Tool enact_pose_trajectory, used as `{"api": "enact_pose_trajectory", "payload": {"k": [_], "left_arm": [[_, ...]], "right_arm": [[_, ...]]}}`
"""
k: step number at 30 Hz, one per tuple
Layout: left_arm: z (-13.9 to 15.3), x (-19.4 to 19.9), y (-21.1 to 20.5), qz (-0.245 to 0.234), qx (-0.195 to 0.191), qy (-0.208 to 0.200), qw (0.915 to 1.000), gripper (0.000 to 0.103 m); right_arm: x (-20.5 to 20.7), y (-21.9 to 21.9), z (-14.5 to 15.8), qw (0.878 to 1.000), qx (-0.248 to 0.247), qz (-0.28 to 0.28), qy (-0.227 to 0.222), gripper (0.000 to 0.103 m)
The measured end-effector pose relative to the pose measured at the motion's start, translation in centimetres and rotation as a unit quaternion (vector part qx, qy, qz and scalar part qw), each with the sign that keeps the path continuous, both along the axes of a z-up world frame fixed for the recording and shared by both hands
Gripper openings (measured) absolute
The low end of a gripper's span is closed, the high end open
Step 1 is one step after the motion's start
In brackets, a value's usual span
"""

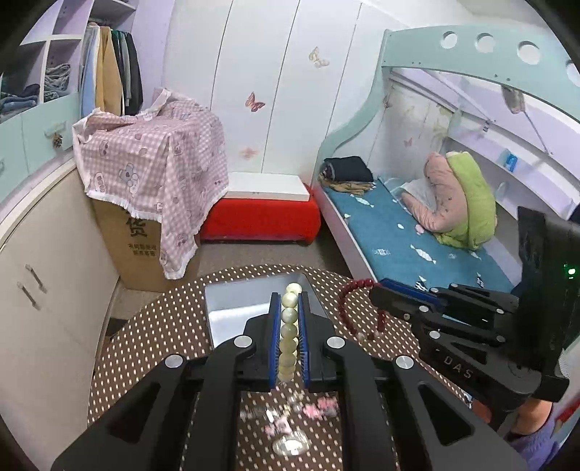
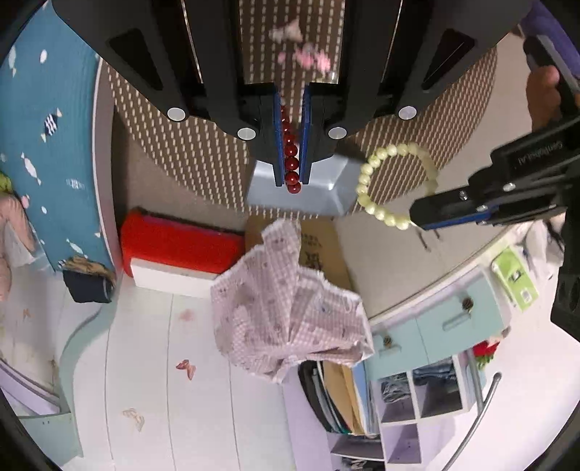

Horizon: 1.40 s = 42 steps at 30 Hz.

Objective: Organize jewelry
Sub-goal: 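Carry both bracelets into the dark box and open both tools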

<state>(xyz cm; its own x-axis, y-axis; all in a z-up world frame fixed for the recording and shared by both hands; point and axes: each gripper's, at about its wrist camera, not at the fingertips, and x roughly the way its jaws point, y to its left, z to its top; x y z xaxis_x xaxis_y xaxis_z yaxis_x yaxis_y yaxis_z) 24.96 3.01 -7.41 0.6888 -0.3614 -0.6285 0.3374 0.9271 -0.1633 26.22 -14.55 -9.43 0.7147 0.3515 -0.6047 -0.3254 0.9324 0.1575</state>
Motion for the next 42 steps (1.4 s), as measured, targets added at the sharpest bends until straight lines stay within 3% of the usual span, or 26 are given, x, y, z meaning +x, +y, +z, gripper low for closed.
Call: {"api": "enact_pose_trajectory", "payload": {"k": [5, 13, 21, 28, 30, 31, 33, 34, 36, 42], "left_arm": [[-1.7, 4.2, -0.2, 0.013, 0.012, 0.030, 0.9994, 0.008], [-7.4, 9.1, 0.3, 0.028, 0.015, 0.104, 0.9941, 0.008], [-11.0, 10.3, -0.2, 0.025, 0.027, 0.144, 0.9889, 0.008], [-11.3, 10.1, -0.3, 0.027, 0.026, 0.147, 0.9883, 0.009], [-11.1, 10.0, -0.4, 0.030, 0.023, 0.147, 0.9884, 0.028], [-10.8, 9.7, -0.3, 0.033, 0.022, 0.141, 0.9892, 0.033], [-10.0, 9.3, -0.3, 0.041, 0.020, 0.129, 0.9906, 0.037], [-9.6, 9.0, -0.2, 0.042, 0.019, 0.124, 0.9912, 0.038], [-8.5, 8.1, 0.2, 0.046, 0.010, 0.114, 0.9923, 0.051], [-4.4, 2.8, 0.8, 0.078, 0.013, 0.041, 0.9960, 0.064]], "right_arm": [[4.1, 1.0, -1.3, 1.000, 0.009, -0.002, 0.016, 0.008], [8.3, 2.6, -6.3, 0.998, 0.005, 0.001, 0.064, 0.008], [9.3, 3.3, -10.2, 0.995, -0.007, 0.002, 0.095, 0.009], [8.9, 3.2, -10.7, 0.995, -0.003, -0.001, 0.099, 0.011], [8.5, 3.1, -10.3, 0.996, -0.006, 0.000, 0.094, 0.013], [8.1, 3.0, -10.1, 0.996, -0.005, -0.002, 0.090, 0.017], [7.2, 2.3, -9.2, 0.997, -0.007, -0.017, 0.077, 0.039], [6.8, 2.1, -8.6, 0.997, -0.004, -0.020, 0.069, 0.043], [5.9, 1.4, -7.6, 0.998, 0.000, -0.022, 0.059, 0.044], [1.2, -0.3, -3.1, 0.999, -0.008, -0.042, 0.002, 0.058]]}}
